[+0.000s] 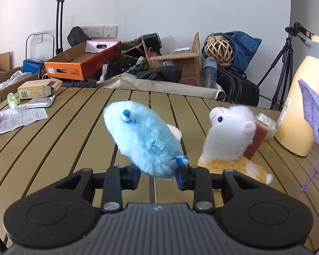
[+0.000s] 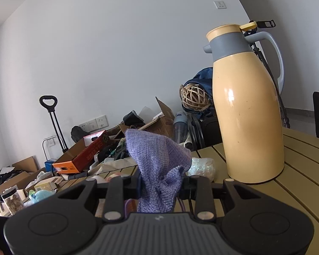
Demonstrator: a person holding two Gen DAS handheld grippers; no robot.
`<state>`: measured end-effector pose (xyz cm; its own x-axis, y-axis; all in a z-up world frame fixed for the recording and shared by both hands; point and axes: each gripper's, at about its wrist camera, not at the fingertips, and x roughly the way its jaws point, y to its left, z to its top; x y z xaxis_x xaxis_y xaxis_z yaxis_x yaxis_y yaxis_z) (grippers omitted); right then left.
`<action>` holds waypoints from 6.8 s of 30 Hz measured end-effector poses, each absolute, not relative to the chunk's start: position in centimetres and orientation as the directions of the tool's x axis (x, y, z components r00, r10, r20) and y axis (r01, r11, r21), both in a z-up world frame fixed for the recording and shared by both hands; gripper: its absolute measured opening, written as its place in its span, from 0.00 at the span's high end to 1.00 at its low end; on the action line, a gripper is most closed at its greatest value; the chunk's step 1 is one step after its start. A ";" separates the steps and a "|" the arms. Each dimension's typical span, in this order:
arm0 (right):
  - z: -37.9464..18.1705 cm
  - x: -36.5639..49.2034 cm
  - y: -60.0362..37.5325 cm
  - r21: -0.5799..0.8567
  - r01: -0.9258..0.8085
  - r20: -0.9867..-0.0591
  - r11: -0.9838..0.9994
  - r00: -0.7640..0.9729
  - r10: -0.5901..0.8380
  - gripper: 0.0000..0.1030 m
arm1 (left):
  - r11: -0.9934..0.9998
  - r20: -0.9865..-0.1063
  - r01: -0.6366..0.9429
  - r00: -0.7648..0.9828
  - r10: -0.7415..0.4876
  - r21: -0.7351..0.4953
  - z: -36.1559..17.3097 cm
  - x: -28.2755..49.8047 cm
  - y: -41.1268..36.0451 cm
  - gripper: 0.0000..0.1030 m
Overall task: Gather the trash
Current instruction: 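Carry the blue plush and purple knit bag with both tools down over the black bin, then open the right gripper to drop the purple knit bag into the black bin, then move the left tool over the bin and open it to drop the blue plush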
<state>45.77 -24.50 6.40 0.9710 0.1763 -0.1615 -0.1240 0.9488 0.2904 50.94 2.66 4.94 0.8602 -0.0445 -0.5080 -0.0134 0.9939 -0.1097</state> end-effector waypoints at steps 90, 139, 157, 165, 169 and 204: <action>-10.5 24.5 -20.7 0.201 -0.161 -0.715 0.966 0.651 0.257 0.72 | 1.000 -0.717 -0.017 0.697 0.015 0.005 -9.2 23.8 3.6 0.68; -13.5 36.9 -10.1 0.176 -0.217 -0.813 0.960 0.518 0.266 0.72 | 0.987 -0.793 -0.161 0.603 0.084 -0.018 -12.1 27.4 8.0 0.68; -16.8 38.6 -8.7 0.178 -0.214 -0.877 0.960 0.408 0.254 0.64 | 0.980 -0.814 -0.197 0.571 0.105 -0.012 -13.0 28.2 8.7 0.68; -17.1 38.7 -8.7 0.152 -0.177 -0.898 0.972 0.387 0.211 0.16 | 0.979 -0.813 -0.201 0.572 0.107 -0.013 -13.0 28.1 8.6 0.68; -17.8 39.0 -8.9 0.143 -0.169 -0.918 0.975 0.345 0.195 0.00 | 0.980 -0.812 -0.197 0.574 0.105 -0.013 -12.9 28.1 8.5 0.68; -15.8 37.9 -11.0 0.145 -0.165 -0.893 0.976 0.402 0.201 0.00 | 0.990 -0.796 -0.140 0.600 0.080 -0.006 -12.3 28.2 6.7 0.68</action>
